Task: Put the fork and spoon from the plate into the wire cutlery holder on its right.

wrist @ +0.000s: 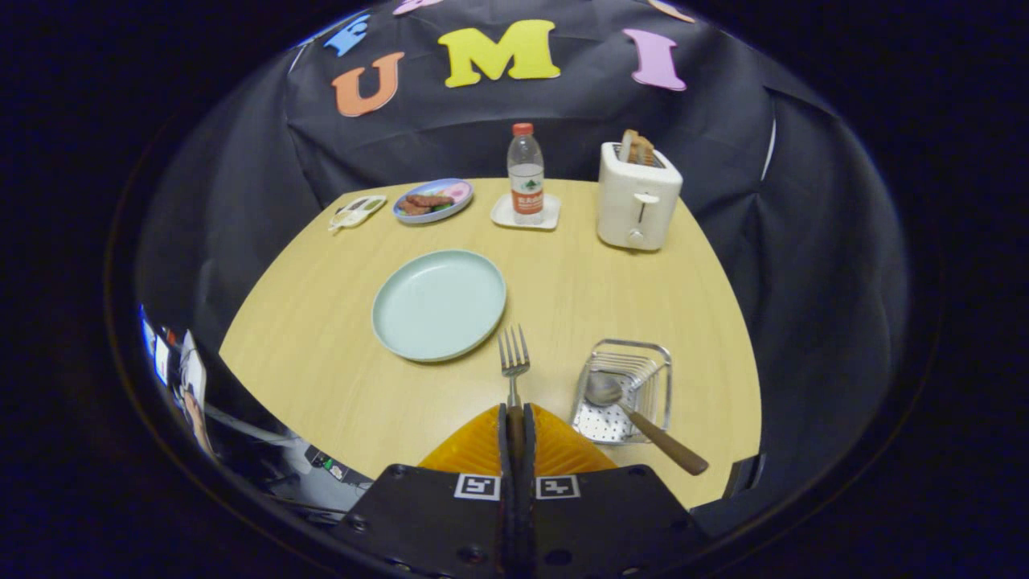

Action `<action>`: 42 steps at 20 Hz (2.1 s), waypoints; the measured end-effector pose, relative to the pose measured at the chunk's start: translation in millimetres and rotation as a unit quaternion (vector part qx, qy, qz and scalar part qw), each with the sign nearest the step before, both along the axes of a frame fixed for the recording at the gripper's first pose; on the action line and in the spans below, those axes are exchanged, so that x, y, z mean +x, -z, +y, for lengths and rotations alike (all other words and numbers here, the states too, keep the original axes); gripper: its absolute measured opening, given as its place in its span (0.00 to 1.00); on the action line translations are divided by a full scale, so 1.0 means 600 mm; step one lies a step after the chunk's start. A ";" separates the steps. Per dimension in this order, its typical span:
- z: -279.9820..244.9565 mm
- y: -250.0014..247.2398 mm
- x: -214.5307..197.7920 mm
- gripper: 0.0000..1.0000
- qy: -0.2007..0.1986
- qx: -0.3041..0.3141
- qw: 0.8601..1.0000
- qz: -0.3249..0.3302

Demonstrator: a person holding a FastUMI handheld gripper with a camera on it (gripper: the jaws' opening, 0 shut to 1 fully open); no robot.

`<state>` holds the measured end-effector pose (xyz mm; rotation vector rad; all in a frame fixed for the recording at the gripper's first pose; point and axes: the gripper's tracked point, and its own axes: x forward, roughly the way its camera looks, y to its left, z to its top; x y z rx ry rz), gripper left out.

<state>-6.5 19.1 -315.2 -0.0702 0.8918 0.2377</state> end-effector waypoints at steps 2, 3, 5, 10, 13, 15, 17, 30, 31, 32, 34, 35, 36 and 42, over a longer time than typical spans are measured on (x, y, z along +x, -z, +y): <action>-0.028 -0.015 -0.010 0.01 0.011 0.010 1.000 0.000; -0.041 -0.022 -0.016 0.01 0.013 0.012 1.000 -0.002; -0.067 -0.031 -0.022 0.01 0.020 0.005 1.000 -0.006; -0.106 -0.032 -0.045 0.02 0.028 -0.017 0.999 0.019; -0.112 -0.025 -0.055 0.01 0.032 -0.026 0.998 0.056; -0.106 -0.026 -0.051 0.03 0.032 -0.024 0.996 0.080; -0.106 -0.020 -0.039 0.03 0.046 -0.025 0.993 0.103; -0.083 -0.038 0.016 0.18 0.070 -0.020 0.993 0.089; -0.076 -0.047 0.018 0.23 0.070 -0.013 0.994 0.078; -0.071 -0.059 0.020 0.26 0.069 -0.008 0.996 0.063; -0.057 -0.088 0.026 0.34 0.064 0.003 0.998 0.028; -0.046 -0.107 0.030 0.38 0.063 0.013 0.998 0.006; -0.037 -0.128 0.034 0.41 0.061 0.021 0.998 -0.018; 0.028 -0.285 0.030 0.77 0.027 0.031 0.982 -0.182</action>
